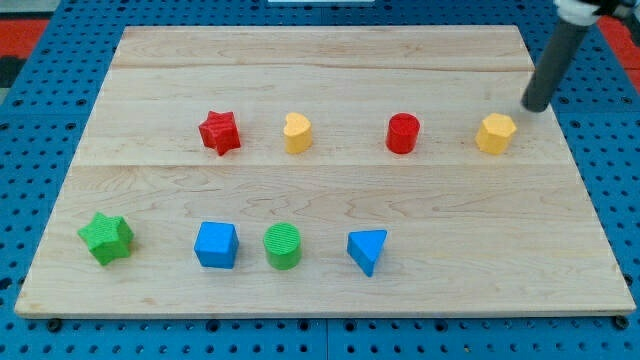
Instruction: Put the yellow hexagon to the right of the blue triangle
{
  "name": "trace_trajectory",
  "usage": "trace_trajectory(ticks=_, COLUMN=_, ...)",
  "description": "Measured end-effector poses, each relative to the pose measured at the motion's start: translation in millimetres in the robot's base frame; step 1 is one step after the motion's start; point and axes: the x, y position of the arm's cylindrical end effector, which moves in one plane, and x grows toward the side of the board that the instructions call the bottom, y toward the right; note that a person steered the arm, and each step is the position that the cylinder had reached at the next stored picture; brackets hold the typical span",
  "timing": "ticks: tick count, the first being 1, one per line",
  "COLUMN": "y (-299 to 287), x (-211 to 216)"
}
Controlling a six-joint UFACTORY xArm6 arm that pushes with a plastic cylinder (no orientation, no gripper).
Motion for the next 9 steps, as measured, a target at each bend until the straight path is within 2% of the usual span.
trace_trajectory(ticks=1, y=-58.1, x=35.4)
trace_trajectory(ticks=2, y=-74.9, x=41.6)
trace_trajectory(ticks=3, y=-74.9, x=45.8)
trace_trajectory(ticks=7, y=-75.8, x=150.7)
trace_trajectory(ticks=9, y=-73.6, x=164.9)
